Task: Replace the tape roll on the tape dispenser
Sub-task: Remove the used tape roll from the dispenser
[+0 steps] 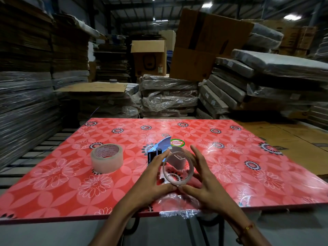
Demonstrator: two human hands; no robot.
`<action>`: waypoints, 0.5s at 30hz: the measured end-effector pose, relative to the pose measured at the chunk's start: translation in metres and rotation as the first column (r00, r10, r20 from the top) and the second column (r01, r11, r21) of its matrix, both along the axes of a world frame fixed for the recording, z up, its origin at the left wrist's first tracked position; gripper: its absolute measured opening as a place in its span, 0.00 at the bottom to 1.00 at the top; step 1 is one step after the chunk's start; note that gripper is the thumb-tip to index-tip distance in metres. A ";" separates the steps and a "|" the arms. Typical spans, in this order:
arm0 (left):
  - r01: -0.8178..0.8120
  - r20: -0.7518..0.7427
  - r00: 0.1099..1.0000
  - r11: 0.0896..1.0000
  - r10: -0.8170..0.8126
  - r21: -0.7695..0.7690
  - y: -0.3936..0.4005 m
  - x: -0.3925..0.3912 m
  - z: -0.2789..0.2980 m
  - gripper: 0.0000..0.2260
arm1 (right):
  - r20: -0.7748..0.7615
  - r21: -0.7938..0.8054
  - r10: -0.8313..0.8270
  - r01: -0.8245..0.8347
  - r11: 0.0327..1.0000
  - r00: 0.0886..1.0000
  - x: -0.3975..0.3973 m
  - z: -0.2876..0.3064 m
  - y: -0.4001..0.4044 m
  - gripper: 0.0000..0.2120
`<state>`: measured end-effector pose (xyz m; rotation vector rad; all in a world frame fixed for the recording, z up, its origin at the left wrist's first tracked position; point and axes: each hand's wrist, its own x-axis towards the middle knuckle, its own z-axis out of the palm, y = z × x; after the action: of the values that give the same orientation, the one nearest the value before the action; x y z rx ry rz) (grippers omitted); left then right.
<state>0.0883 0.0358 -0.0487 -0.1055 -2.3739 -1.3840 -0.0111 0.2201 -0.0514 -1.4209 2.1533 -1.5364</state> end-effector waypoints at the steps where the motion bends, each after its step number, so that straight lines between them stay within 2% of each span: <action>1: -0.003 -0.007 1.000 1.000 0.003 -0.010 0.000 0.000 -0.001 0.40 | -0.008 0.004 0.004 -0.004 1.000 1.000 0.000 0.000 0.000 0.52; 6: -0.028 -0.007 1.000 0.999 0.028 0.017 -0.001 0.002 -0.003 0.39 | -0.060 -0.009 0.023 -0.024 1.000 0.998 0.001 -0.005 -0.003 0.52; 10: -0.117 -0.028 0.992 0.990 0.120 0.084 -0.002 0.004 -0.003 0.38 | -0.059 -0.088 -0.086 0.080 0.993 0.995 -0.002 -0.008 -0.003 0.50; 15: -0.163 -0.006 0.986 0.957 0.169 0.240 -0.004 0.003 -0.004 0.37 | -0.039 -0.091 -0.119 0.115 0.989 0.992 -0.001 -0.007 -0.002 0.41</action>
<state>0.0916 0.0319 -0.0531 0.1382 -2.1213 -1.5612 -0.0125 0.2179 -0.0580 -1.3905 2.2583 -1.6753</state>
